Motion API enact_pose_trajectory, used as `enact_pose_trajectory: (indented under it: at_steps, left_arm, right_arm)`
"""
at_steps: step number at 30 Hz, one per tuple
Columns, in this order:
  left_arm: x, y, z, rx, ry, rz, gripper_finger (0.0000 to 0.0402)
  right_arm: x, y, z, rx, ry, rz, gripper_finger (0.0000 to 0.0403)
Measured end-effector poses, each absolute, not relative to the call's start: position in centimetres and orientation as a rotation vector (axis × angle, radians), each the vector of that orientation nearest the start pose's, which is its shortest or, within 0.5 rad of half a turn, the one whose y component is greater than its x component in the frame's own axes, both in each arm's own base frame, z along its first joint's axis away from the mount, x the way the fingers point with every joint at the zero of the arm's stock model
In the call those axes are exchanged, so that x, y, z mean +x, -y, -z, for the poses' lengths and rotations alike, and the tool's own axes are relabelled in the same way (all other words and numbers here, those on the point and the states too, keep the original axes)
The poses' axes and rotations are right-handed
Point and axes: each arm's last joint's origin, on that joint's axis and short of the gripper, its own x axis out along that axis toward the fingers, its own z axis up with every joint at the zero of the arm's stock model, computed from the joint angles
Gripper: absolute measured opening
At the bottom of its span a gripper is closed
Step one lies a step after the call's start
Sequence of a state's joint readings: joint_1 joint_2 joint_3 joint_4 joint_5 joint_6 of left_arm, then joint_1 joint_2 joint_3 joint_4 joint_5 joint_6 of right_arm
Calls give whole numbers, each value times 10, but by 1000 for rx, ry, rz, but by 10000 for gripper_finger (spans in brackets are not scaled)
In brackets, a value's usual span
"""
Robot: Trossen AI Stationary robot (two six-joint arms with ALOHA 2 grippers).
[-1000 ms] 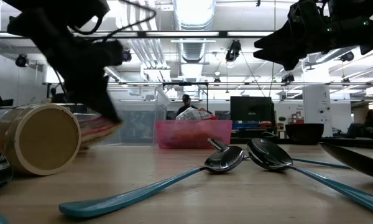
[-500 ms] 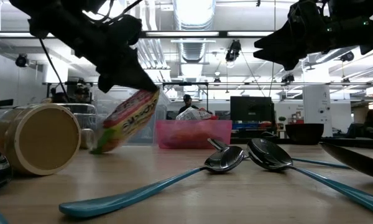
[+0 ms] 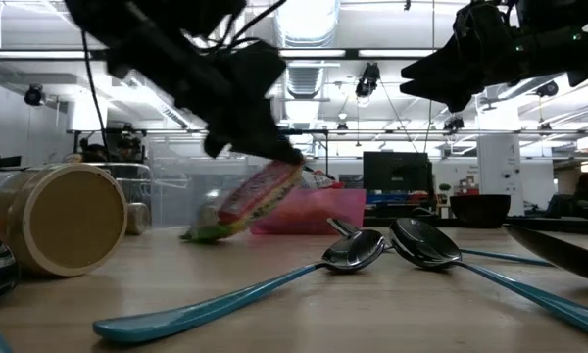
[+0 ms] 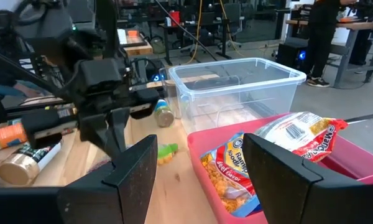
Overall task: Pick & Place Food Item
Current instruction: Put the green noodle pack into the pink bin
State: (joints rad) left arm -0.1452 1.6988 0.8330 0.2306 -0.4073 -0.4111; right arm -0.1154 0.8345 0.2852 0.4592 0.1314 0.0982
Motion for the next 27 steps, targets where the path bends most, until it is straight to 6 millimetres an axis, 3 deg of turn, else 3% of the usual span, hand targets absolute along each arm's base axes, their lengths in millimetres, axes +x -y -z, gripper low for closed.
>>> enact_pose_trajectory:
  at_steps: [10, 27]
  left_arm:
    - [372, 27, -179, -162, -488, -416, 0]
    - [396, 11, -237, 30, -337, -545, 0]
  right_arm:
    - [177, 24, -212, 97, -95, 252, 235]
    - [177, 24, -210, 97, -112, 253, 235]
